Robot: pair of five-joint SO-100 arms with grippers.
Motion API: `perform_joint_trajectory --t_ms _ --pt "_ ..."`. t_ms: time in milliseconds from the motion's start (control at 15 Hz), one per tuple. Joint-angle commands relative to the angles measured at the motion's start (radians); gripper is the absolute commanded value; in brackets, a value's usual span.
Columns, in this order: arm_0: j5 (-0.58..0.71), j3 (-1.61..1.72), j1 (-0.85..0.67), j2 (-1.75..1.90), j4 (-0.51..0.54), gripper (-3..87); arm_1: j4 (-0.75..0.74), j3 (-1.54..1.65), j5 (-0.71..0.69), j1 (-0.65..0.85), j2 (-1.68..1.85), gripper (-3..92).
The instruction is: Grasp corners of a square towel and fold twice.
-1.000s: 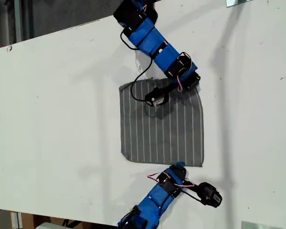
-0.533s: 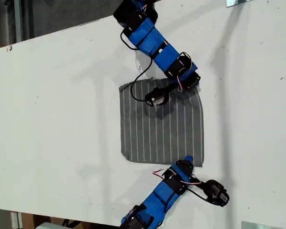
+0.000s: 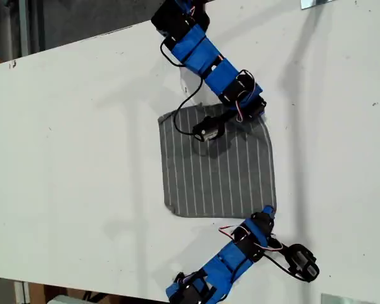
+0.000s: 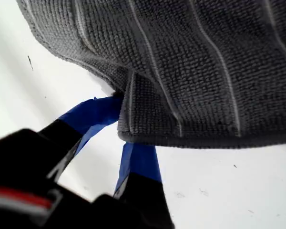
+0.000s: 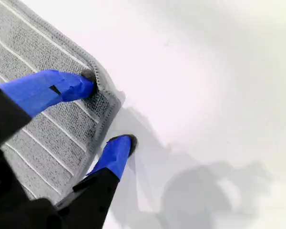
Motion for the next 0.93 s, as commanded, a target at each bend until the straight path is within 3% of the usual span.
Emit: perform_joint_trajectory --t_ms 0,67,200,867 --pt "0.037 -0.086 -0.025 -0.048 -0.048 7.9 0.015 -0.037 0.006 0.006 0.006 -0.1" --pt "0.044 -0.094 -0.038 -0.074 -0.060 -0.2 0.020 -0.040 0.006 0.005 0.006 -0.1" --pt "0.058 -0.135 -0.052 -0.100 -0.049 -0.3 0.026 -0.046 0.008 0.002 0.003 -0.1" --pt "0.112 -0.302 -0.130 0.109 0.376 -0.3 0.360 -0.166 0.038 0.008 0.204 -0.1"
